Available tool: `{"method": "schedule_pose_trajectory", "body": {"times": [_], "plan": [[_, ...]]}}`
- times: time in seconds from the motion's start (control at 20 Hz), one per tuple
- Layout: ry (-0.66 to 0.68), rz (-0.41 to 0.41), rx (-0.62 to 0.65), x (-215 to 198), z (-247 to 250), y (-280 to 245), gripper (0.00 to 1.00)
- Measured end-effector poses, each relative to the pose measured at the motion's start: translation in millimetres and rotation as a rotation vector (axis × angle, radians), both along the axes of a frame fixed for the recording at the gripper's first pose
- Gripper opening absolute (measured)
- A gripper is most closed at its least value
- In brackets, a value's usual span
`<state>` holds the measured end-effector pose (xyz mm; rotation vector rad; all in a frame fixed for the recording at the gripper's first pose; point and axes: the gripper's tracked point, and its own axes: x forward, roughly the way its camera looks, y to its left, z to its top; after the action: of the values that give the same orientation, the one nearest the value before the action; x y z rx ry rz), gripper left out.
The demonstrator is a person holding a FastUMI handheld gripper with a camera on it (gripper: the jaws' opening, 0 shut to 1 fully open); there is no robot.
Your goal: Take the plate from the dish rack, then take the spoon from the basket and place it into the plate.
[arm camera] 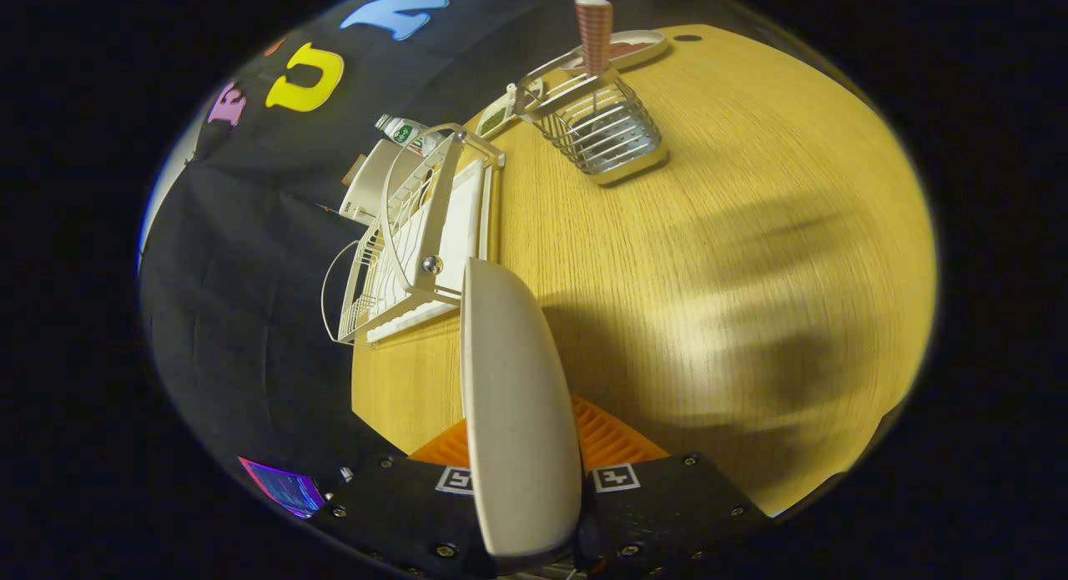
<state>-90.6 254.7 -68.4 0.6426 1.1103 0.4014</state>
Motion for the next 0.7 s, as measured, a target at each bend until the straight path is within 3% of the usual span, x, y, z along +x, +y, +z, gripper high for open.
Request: {"method": "schedule_pose_trajectory", "body": {"times": [0.1, 0.15, 0.2, 0.25, 0.3, 0.5, 0.7], "plan": [[-0.008, -0.007, -0.030, 2, -5, -12, 0.34], [-0.010, 0.000, -0.031, 2, -5, -15, 0.42], [-0.007, 0.000, -0.068, 2, -8, -21, 0.42], [-0.018, 0.004, -0.101, 4, -11, -29, 0.52], [-0.025, 0.004, -0.121, 3, -13, -35, 0.56], [-0.075, -0.037, -0.165, 9, -3, -68, 0.59], [-0.262, -0.095, -0.264, 22, 42, -103, 0.59]]}}
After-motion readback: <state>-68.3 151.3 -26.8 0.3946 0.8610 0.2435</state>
